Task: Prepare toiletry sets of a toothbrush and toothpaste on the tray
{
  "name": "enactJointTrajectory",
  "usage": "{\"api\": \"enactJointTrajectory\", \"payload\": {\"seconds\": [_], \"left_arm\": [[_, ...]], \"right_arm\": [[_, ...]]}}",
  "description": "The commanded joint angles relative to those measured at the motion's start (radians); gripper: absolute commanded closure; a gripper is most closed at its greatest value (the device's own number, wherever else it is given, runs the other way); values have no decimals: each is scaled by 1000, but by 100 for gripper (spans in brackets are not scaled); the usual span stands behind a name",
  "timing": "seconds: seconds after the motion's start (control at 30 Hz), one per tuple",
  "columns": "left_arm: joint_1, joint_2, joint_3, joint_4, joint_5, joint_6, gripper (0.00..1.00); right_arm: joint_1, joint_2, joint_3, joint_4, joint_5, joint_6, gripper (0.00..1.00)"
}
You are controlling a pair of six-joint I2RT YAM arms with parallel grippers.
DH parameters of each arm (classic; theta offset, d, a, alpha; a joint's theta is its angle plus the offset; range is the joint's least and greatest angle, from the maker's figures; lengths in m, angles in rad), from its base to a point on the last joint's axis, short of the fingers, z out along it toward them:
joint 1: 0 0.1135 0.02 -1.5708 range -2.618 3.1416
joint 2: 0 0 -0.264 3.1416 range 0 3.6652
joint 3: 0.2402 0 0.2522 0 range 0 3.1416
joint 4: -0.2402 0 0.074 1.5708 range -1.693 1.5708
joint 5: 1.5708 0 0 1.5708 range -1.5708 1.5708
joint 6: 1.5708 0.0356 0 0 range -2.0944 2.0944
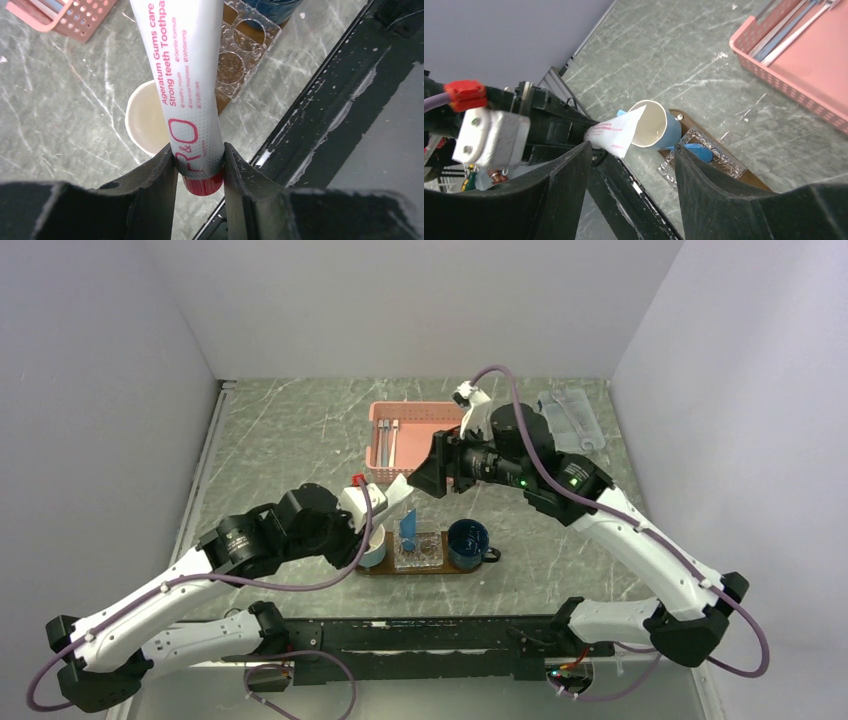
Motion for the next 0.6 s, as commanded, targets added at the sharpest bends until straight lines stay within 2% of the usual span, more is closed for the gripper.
{"api": "enactJointTrajectory", "payload": {"seconds": [0.0,0.4,0.57], "left_arm": [[-27,-43,-16,48,-78,90,100],[-75,-117,-47,74,-162,107,100],[-86,-112,-50,75,-172,106,100]], "right_arm": [[-2,37,33,10,-72,20,37],[-17,145,29,91,-275,54,41],[-19,178,48,104,-313,68,44]]}}
